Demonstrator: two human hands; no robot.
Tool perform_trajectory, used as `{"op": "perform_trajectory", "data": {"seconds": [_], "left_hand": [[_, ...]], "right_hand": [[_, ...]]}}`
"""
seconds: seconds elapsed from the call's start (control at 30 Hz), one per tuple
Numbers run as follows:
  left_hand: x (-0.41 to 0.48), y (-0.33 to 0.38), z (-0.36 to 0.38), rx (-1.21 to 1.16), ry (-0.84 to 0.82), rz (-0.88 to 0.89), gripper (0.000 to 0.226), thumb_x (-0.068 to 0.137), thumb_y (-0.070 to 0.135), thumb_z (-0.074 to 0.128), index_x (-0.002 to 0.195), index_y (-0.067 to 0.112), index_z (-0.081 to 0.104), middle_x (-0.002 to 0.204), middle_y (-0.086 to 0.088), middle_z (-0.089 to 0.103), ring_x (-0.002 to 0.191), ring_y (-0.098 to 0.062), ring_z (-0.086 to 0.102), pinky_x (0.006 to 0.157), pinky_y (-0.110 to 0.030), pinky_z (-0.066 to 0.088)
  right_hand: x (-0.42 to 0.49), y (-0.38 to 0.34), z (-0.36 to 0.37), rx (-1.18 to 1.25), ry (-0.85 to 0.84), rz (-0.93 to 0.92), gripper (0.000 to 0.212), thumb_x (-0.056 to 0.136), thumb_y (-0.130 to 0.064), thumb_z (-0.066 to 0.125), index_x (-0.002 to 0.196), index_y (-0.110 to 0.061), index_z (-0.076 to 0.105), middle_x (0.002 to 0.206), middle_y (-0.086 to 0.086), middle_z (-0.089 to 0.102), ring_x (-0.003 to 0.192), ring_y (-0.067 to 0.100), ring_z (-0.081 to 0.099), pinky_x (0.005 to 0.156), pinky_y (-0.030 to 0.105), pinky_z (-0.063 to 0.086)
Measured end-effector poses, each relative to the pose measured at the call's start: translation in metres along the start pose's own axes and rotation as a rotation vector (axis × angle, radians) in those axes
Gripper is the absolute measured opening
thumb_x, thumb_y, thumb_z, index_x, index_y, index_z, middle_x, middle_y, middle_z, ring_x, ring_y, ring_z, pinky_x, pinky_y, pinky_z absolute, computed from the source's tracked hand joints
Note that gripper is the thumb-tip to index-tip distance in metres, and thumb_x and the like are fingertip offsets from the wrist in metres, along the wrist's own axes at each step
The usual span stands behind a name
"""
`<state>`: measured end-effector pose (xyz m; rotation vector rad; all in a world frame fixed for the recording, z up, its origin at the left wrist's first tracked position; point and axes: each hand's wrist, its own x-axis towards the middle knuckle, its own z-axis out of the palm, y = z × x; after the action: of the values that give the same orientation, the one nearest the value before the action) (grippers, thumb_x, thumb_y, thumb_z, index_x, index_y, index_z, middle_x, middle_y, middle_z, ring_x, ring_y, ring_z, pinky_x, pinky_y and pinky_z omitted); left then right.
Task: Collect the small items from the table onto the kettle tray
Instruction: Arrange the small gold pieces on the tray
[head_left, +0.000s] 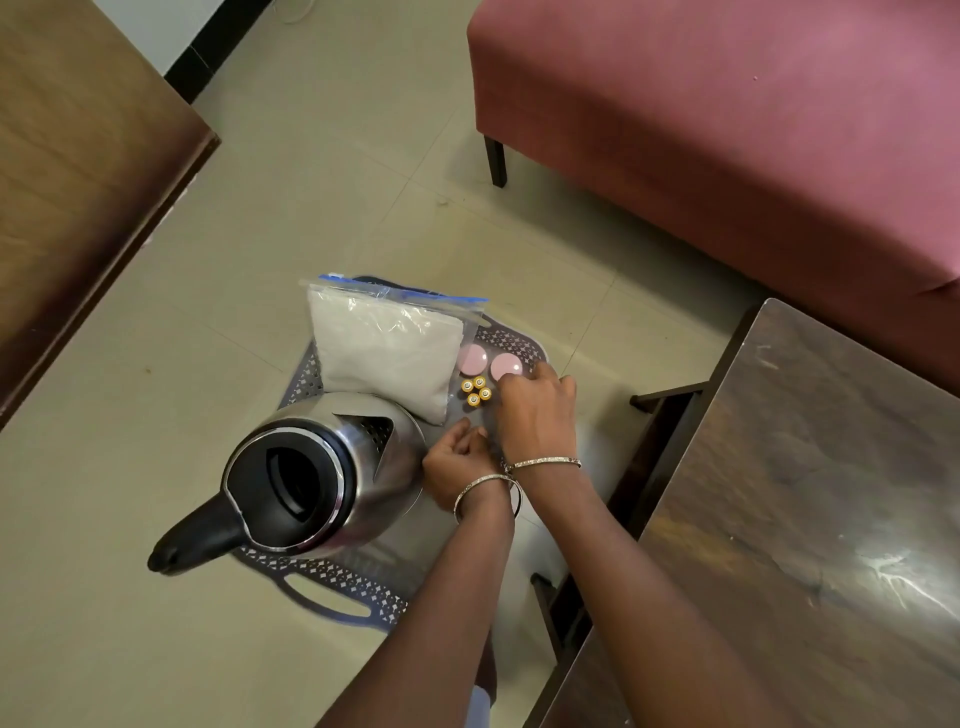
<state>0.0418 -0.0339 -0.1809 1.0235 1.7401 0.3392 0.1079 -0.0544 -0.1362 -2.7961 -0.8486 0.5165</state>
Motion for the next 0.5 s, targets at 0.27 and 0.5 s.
{"op": "perform_trajectory", "data": {"seconds": [0.27,0.5], "left_hand": [[-0.051,0.009,-0.032,-0.009,-0.048,0.23,0.018,0.079,0.004,0.07,0.083,0.021,0.071,0.081,-0.009,0.075,0.07,-0.015,0.07,0.07,-0.021,0.056],[-0.13,-0.021,-0.077,0.147,-0.2,0.448,0.01,0.084,0.006,0.069,0.091,0.012,0.072,0.077,-0.005,0.073,0.072,-0.022,0.071,0.071,-0.038,0.06]], "right_hand": [[-0.058,0.02,-0.032,0.362,0.192,0.11,0.015,0.079,-0.005,0.062,0.089,-0.011,0.071,0.072,0.008,0.068,0.08,0.034,0.058,0.069,0.038,0.047],[-0.175,0.082,-0.043,0.575,0.268,0.295,0.015,0.082,-0.009,0.069,0.093,-0.018,0.073,0.085,-0.006,0.073,0.079,0.015,0.063,0.069,0.019,0.041]]}}
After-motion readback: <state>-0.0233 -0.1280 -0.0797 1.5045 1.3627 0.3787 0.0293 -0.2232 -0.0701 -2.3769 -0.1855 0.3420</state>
